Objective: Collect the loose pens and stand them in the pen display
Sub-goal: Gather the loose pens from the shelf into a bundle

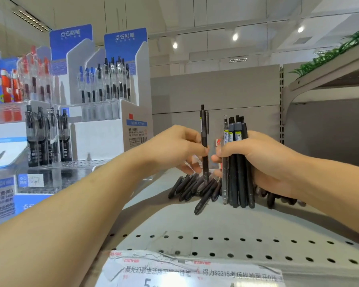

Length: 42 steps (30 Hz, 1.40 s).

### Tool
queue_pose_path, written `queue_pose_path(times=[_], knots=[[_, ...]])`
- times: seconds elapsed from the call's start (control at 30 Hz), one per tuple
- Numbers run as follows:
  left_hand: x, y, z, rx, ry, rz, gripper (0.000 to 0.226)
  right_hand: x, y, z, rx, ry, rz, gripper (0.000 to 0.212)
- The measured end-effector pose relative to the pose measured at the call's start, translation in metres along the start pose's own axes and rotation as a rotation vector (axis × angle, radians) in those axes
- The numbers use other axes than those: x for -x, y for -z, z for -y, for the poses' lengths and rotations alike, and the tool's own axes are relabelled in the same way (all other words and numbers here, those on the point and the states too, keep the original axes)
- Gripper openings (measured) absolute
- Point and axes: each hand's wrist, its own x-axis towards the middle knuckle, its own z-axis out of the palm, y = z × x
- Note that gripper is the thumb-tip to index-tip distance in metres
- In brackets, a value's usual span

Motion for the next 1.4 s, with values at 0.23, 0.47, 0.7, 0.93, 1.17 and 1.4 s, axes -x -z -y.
queue_pose_path(times=[0.23, 0.47, 0.7, 0.93, 1.17, 1.4], knots=[[0.005, 0.0, -0.008, -0.157, -0.136, 0.116, 0.012, 0.0, -0.001, -0.003, 0.029, 0.055, 0.058, 0.014], [0.013, -0.013, -0.025, -0.611, -0.188, 0.077, 0.029, 0.007, -0.002, -0.004, 0.063, -0.004, 0.001, 0.022], [0.014, -0.044, -0.081, -0.659, -0.296, -0.064, 0.026, 0.043, 0.048, 0.018, 0.088, 0.074, -0.167, 0.014], [-0.044, -0.122, -0.146, -0.58, -0.241, 0.094, 0.022, 0.067, 0.192, 0.05, 0.254, 0.079, -0.22, 0.01], [-0.103, -0.247, -0.192, -0.833, -0.25, 0.461, 0.038, 0.081, 0.325, 0.026, 0.896, -0.12, -0.204, 0.023], [-0.119, -0.313, -0.206, -0.733, -0.158, 0.775, 0.029, 0.066, 0.388, -0.012, 1.111, -0.133, -0.081, 0.021]])
